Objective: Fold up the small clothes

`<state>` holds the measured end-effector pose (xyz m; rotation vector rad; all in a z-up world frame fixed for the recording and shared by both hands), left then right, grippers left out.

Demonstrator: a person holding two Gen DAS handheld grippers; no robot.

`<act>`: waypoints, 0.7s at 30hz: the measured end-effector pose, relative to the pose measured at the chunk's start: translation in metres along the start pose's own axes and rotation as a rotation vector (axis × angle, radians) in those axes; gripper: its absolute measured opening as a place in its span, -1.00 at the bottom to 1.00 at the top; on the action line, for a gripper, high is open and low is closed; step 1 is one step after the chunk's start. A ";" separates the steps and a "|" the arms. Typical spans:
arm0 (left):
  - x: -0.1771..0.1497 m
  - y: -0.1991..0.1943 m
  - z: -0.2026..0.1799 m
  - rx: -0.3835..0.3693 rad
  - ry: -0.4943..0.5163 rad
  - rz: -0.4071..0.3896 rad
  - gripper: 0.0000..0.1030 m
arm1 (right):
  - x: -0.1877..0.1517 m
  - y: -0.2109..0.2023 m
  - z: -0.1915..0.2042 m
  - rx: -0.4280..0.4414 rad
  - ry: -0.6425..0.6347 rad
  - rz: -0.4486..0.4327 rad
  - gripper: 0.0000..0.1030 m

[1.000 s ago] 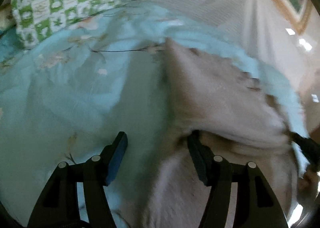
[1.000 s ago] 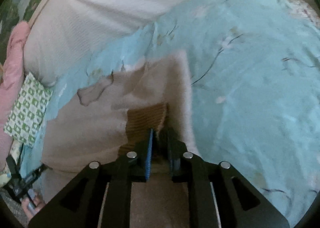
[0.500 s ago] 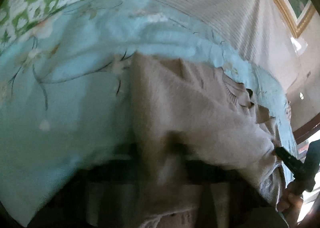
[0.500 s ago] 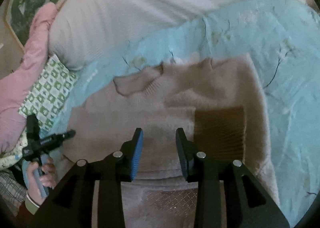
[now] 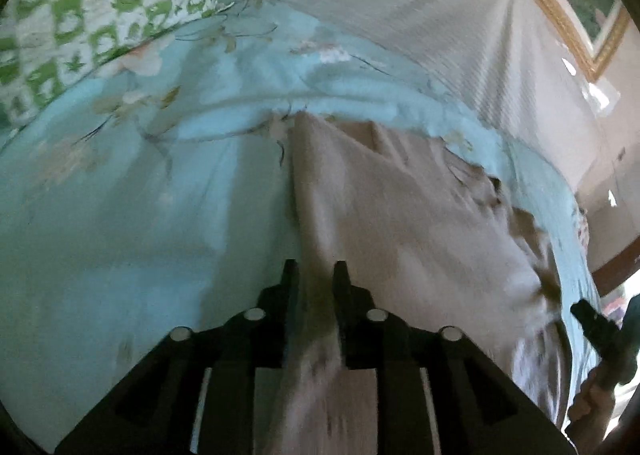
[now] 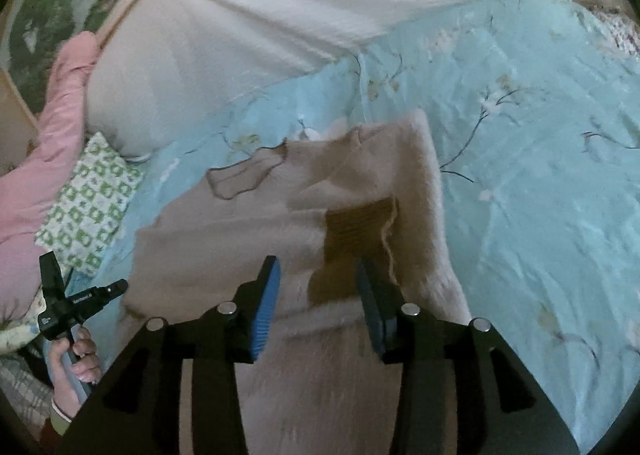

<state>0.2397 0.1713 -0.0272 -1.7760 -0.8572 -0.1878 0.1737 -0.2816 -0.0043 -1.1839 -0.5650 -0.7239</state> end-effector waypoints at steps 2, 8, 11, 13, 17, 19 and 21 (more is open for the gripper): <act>-0.022 -0.018 0.000 -0.001 0.011 -0.002 -0.29 | -0.012 -0.013 0.004 0.010 -0.015 0.000 -0.15; -0.104 -0.063 -0.002 0.027 0.093 0.020 -0.13 | -0.064 -0.051 0.007 0.044 -0.018 0.033 -0.12; -0.140 -0.079 0.002 0.027 0.121 0.050 -0.13 | -0.088 -0.071 0.007 0.049 -0.027 0.043 -0.12; -0.164 -0.091 0.008 0.026 0.118 0.064 -0.13 | -0.101 -0.083 0.006 0.054 -0.037 0.042 -0.12; -0.192 -0.107 0.016 0.020 0.098 0.068 -0.13 | -0.123 -0.104 0.003 0.069 -0.049 0.042 -0.10; -0.201 -0.111 0.021 0.018 0.089 0.078 -0.13 | -0.133 -0.112 0.000 0.072 -0.052 0.045 -0.08; -0.210 -0.115 0.027 0.011 0.082 0.089 -0.13 | -0.143 -0.117 -0.002 0.081 -0.056 0.052 -0.07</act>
Point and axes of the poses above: each gripper's, at about its wrist camera, not at the fingertips, and y roughly the way its jaws point, z to its left, x to its top, the point moved 3 cm from there along y, roughly the way its jaws point, and after that the axes turned 5 degrees about -y, right-handed, at the moved point
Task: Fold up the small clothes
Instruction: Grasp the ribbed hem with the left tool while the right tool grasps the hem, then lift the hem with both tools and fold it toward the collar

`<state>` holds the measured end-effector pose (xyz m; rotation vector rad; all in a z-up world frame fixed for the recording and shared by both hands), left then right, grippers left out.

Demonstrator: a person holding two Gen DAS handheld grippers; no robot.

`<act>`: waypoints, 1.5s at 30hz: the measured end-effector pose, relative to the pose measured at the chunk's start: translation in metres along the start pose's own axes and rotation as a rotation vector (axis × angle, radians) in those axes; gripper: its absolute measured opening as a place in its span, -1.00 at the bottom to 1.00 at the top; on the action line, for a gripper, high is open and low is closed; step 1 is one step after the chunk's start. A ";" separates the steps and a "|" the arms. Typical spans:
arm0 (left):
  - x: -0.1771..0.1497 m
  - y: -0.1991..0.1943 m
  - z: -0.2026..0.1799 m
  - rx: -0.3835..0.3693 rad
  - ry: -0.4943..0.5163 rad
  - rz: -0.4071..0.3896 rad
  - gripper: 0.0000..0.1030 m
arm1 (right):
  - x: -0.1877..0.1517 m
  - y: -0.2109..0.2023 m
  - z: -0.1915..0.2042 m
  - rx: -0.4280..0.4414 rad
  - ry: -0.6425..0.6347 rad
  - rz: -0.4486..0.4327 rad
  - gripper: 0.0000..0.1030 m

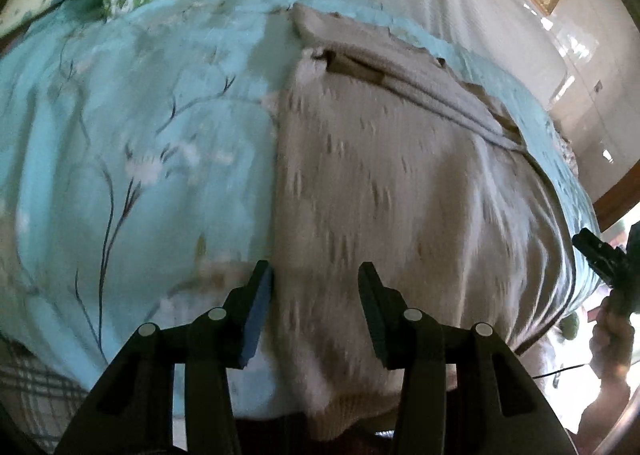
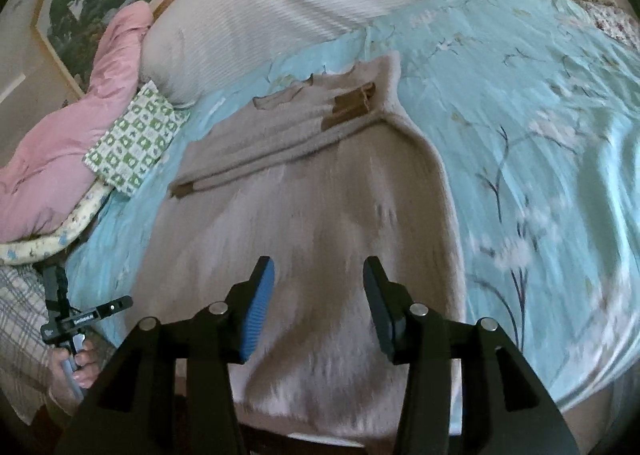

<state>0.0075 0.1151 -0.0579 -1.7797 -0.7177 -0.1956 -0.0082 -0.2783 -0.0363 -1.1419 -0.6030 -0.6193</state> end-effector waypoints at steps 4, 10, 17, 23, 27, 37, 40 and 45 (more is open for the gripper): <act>-0.019 -0.005 0.003 -0.025 0.003 0.011 -0.13 | -0.019 -0.010 -0.006 0.017 0.006 0.008 -0.06; -0.052 -0.007 0.003 -0.063 0.030 0.037 -0.14 | -0.052 -0.021 -0.014 0.098 0.016 0.036 -0.06; -0.077 0.011 0.006 -0.115 0.037 0.118 -0.18 | -0.080 -0.033 -0.021 0.098 -0.056 0.102 -0.06; -0.080 0.015 0.004 -0.141 0.068 0.129 -0.28 | -0.096 -0.038 -0.042 0.067 -0.047 0.147 -0.06; -0.078 0.015 0.010 -0.173 0.057 0.135 -0.47 | -0.107 -0.029 -0.051 0.088 -0.008 0.165 -0.06; -0.079 0.026 0.009 -0.217 0.099 0.188 -0.52 | -0.121 0.020 -0.030 0.177 -0.037 0.223 -0.12; -0.082 0.021 0.009 -0.227 0.131 0.173 -0.87 | -0.124 0.018 -0.023 0.208 -0.064 0.232 -0.85; -0.082 0.003 -0.003 -0.290 0.185 0.119 -0.88 | -0.120 -0.006 -0.018 0.318 -0.074 0.184 -0.85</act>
Point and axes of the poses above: each gripper's, at about its wrist camera, not at the fingertips, and y roughly the way its jaws point, z to its left, x to its top, the point moved 3 cm from there along y, roughly the way its jaws point, and after that the axes turned 5 degrees about -y, right-handed, at the moved point
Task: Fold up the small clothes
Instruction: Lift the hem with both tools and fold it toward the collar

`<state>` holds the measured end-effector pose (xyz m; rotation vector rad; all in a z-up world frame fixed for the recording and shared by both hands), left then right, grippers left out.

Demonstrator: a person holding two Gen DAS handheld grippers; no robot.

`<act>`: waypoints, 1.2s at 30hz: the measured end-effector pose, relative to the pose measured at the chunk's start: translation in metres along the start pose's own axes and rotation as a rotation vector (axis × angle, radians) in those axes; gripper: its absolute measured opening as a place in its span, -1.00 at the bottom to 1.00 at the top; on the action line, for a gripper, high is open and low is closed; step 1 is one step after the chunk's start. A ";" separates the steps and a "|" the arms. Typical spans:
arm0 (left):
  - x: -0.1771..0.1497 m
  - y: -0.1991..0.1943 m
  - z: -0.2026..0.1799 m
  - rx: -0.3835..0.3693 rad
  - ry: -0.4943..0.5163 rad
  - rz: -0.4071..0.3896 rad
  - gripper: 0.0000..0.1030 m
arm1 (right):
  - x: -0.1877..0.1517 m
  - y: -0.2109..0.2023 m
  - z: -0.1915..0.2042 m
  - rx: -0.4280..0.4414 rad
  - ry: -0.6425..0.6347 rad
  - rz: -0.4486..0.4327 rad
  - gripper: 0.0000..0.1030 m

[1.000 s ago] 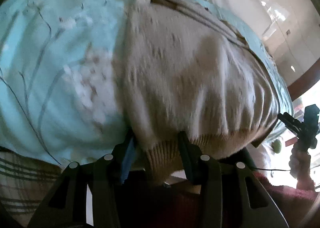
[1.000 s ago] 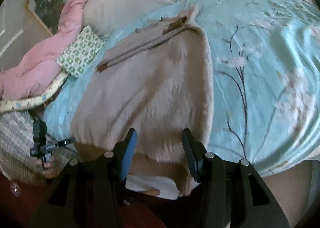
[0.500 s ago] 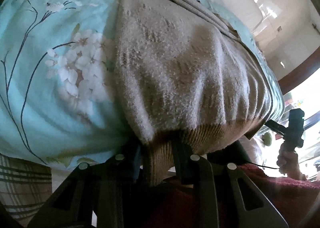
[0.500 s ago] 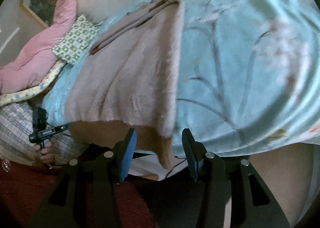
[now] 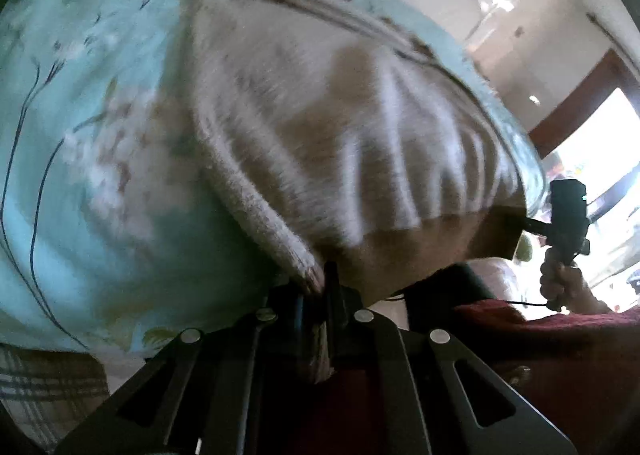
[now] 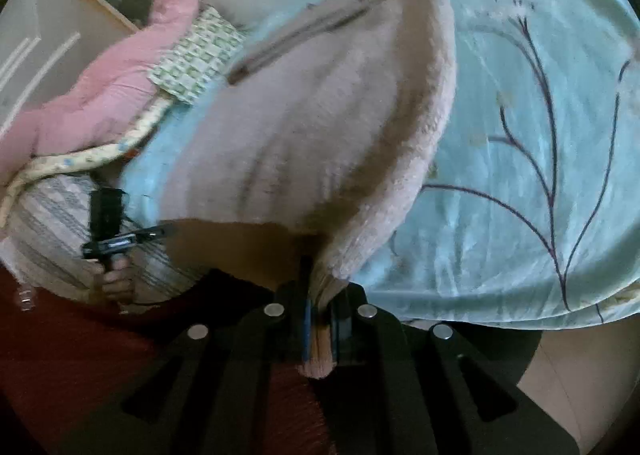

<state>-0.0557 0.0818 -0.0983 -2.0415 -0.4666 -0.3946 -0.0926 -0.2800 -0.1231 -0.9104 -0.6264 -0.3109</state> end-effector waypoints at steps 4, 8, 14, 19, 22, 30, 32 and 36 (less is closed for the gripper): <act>0.010 -0.012 -0.012 -0.056 0.004 -0.052 -0.89 | 0.013 -0.013 0.013 0.066 -0.011 -0.055 -0.85; 0.029 -0.028 -0.027 -0.105 0.024 -0.129 -0.89 | 0.035 -0.022 0.020 0.128 -0.005 -0.143 -0.85; 0.078 -0.060 -0.034 -0.155 0.060 -0.280 -0.89 | 0.088 -0.032 0.027 0.201 -0.018 -0.281 -0.85; 0.141 -0.073 -0.021 -0.189 0.025 -0.419 -0.90 | 0.146 -0.043 0.020 0.214 -0.030 -0.403 -0.85; 0.181 -0.068 -0.016 -0.208 0.021 -0.453 -0.90 | 0.184 -0.038 0.016 0.183 -0.049 -0.434 -0.85; 0.276 -0.032 -0.002 -0.150 0.027 -0.455 -0.91 | 0.275 -0.002 -0.022 0.127 0.005 -0.447 -0.85; 0.300 -0.018 0.004 -0.126 0.026 -0.442 -0.91 | 0.292 0.010 -0.032 0.088 0.019 -0.431 -0.85; 0.337 0.012 0.017 -0.076 0.013 -0.406 -0.91 | 0.319 0.032 -0.056 0.048 0.068 -0.412 -0.85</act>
Point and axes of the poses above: each gripper's, at about its wrist camera, not at the fingertips, and y roughly the way its jaws point, z to its left, x to its top, the point moved 3 cm from there along y, roughly the way its jaws point, and after that the axes turned 5 degrees about -y, right-handed, at the moved point
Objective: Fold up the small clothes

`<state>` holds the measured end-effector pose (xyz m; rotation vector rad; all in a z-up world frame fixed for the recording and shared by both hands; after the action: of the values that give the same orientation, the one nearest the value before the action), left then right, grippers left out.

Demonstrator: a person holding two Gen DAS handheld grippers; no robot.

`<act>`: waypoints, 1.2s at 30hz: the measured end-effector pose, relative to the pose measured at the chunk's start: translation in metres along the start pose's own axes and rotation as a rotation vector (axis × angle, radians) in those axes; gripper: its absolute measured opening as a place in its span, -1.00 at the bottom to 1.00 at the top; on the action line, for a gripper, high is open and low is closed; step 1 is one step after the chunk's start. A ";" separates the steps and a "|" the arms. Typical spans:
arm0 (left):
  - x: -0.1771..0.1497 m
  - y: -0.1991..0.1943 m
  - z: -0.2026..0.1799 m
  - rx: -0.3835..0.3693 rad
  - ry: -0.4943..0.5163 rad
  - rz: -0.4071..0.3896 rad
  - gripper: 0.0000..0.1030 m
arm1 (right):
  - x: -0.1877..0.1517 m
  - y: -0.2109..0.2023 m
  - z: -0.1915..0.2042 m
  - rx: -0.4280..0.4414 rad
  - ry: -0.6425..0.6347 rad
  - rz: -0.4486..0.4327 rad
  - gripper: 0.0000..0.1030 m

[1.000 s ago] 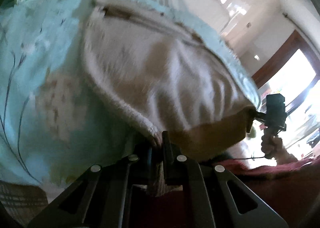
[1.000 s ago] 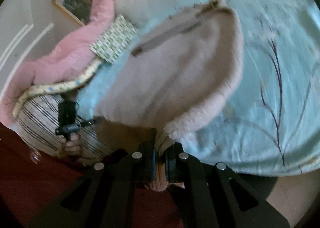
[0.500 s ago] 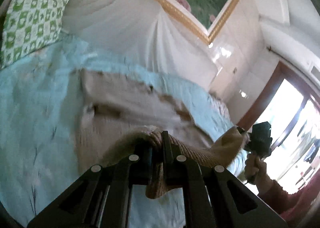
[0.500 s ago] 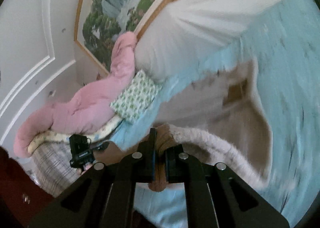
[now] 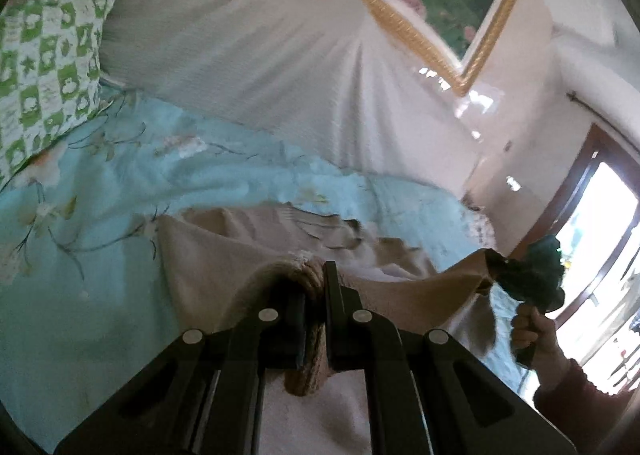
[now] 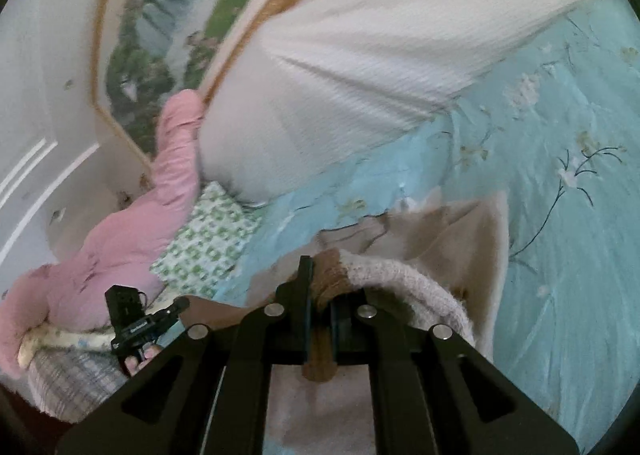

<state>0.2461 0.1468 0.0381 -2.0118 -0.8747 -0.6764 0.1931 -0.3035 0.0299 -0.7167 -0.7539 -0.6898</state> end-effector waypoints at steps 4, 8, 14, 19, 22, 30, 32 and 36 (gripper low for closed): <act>0.013 0.034 0.022 0.049 -0.026 0.029 -0.90 | 0.011 0.023 -0.030 -0.047 0.064 0.015 -0.85; 0.022 0.062 0.048 0.079 -0.096 0.046 -0.90 | 0.016 0.046 -0.056 -0.142 0.102 0.055 -0.85; 0.016 0.103 0.075 0.155 -0.152 0.112 -0.89 | 0.010 0.074 -0.080 -0.263 0.126 0.139 -0.84; 0.009 0.108 0.084 0.181 -0.193 0.156 -0.78 | 0.004 0.076 -0.085 -0.296 0.140 0.157 -0.74; 0.001 0.089 0.077 0.192 -0.171 0.157 -0.44 | 0.006 0.057 -0.079 -0.314 0.136 0.112 -0.21; -0.056 0.074 -0.022 0.011 0.056 0.304 -0.26 | -0.016 0.044 -0.001 -0.192 -0.088 0.170 -0.08; -0.068 0.091 -0.041 -0.005 0.120 0.375 -0.26 | -0.038 0.075 0.022 -0.086 -0.140 0.323 -0.08; -0.068 0.121 -0.045 0.033 0.185 0.424 -0.26 | -0.061 0.119 0.033 0.010 -0.176 0.490 -0.08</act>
<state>0.2916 0.0349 -0.0435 -1.9810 -0.3313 -0.5873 0.2389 -0.1937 -0.0384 -0.9189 -0.7033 -0.1795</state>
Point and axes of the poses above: each gripper's, at about its wrist camera, not at the fingertips, and y roughly the way its jaws point, z to its left, x to its top, the point moved 3 cm from there along y, roughly the way its jaws point, and after that the axes turned 5 degrees about -y, right-handed, at the moved point
